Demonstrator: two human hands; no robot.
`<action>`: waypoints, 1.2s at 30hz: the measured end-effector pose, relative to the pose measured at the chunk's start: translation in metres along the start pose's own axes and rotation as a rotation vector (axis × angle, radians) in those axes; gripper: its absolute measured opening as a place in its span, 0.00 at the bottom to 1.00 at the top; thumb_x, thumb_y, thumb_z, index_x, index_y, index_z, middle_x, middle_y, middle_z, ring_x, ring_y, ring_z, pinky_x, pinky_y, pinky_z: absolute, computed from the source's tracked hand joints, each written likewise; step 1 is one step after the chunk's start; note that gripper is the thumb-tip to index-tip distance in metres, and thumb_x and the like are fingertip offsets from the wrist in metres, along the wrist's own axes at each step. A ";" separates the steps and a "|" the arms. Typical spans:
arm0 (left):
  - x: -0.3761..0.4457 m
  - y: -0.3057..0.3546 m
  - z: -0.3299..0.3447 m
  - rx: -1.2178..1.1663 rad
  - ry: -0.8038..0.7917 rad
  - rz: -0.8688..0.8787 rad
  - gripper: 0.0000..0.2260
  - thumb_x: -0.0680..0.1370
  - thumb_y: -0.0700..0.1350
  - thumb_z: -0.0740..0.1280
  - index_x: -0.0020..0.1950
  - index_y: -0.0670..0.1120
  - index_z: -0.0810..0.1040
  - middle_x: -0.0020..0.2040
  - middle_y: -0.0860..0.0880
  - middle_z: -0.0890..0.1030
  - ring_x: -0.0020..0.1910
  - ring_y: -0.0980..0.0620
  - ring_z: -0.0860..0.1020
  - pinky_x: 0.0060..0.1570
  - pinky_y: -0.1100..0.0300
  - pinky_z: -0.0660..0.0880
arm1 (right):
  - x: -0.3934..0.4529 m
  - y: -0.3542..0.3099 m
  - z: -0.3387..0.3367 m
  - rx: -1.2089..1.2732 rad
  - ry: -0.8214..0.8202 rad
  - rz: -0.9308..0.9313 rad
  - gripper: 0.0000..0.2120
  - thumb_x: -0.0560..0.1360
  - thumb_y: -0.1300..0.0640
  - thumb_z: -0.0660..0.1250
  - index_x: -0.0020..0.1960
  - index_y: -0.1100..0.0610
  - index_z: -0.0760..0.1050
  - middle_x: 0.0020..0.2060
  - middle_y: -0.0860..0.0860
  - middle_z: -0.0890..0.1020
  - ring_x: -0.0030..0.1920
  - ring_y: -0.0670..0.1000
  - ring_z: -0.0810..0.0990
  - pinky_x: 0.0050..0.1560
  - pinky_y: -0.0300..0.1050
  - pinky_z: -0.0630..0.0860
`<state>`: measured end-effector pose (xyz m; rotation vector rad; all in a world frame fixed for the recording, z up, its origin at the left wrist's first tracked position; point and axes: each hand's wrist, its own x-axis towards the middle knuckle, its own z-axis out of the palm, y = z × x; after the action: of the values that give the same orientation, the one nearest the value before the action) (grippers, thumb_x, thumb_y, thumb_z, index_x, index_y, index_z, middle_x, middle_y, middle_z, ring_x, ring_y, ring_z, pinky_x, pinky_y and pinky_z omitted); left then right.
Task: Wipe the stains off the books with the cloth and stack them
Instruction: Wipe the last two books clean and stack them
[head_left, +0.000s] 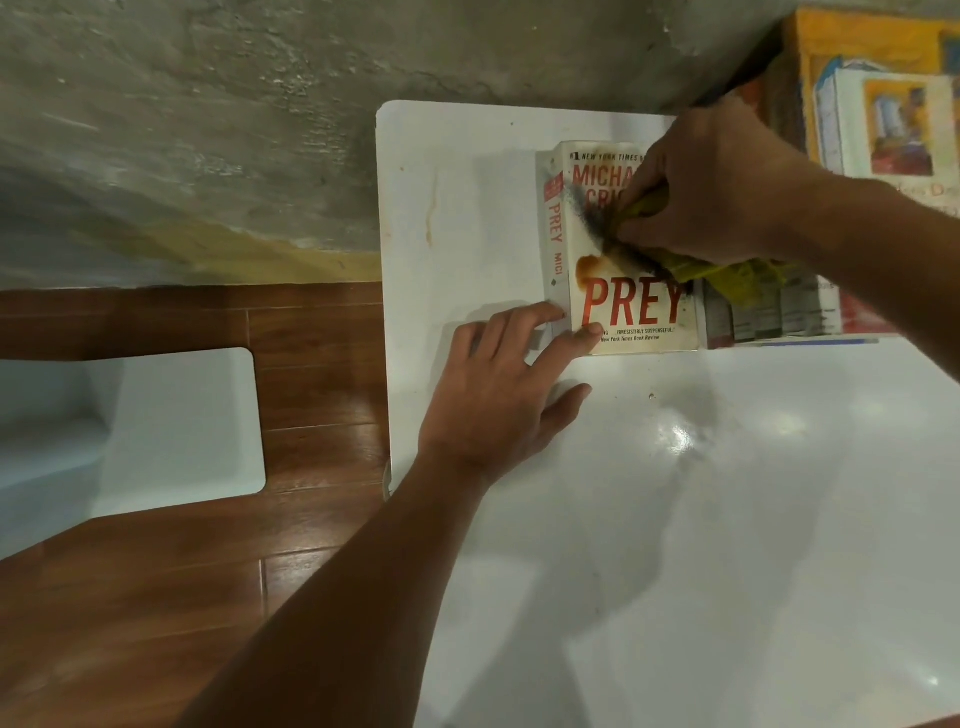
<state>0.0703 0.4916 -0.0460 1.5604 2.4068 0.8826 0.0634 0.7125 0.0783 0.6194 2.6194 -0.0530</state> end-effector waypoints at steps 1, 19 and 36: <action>0.000 0.000 0.000 0.001 0.003 -0.001 0.23 0.77 0.57 0.70 0.69 0.50 0.77 0.68 0.44 0.77 0.64 0.44 0.75 0.61 0.48 0.73 | 0.000 0.001 0.001 0.021 0.018 0.014 0.19 0.77 0.46 0.69 0.63 0.56 0.80 0.49 0.53 0.83 0.32 0.45 0.71 0.41 0.40 0.74; 0.000 0.001 0.000 0.016 0.004 0.001 0.22 0.78 0.57 0.70 0.69 0.50 0.77 0.68 0.43 0.77 0.63 0.43 0.76 0.61 0.48 0.73 | 0.008 0.012 -0.006 0.167 0.179 0.104 0.17 0.80 0.51 0.67 0.64 0.60 0.79 0.54 0.59 0.83 0.43 0.53 0.75 0.45 0.44 0.72; 0.002 0.001 0.001 0.001 -0.028 -0.022 0.22 0.78 0.58 0.70 0.69 0.51 0.77 0.68 0.45 0.77 0.64 0.44 0.75 0.61 0.47 0.74 | 0.033 0.005 0.001 -0.012 0.177 0.030 0.18 0.79 0.47 0.67 0.63 0.57 0.79 0.55 0.56 0.81 0.48 0.55 0.78 0.52 0.47 0.75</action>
<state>0.0706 0.4935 -0.0456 1.5336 2.4012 0.8500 0.0402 0.7308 0.0635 0.6878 2.7775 0.0276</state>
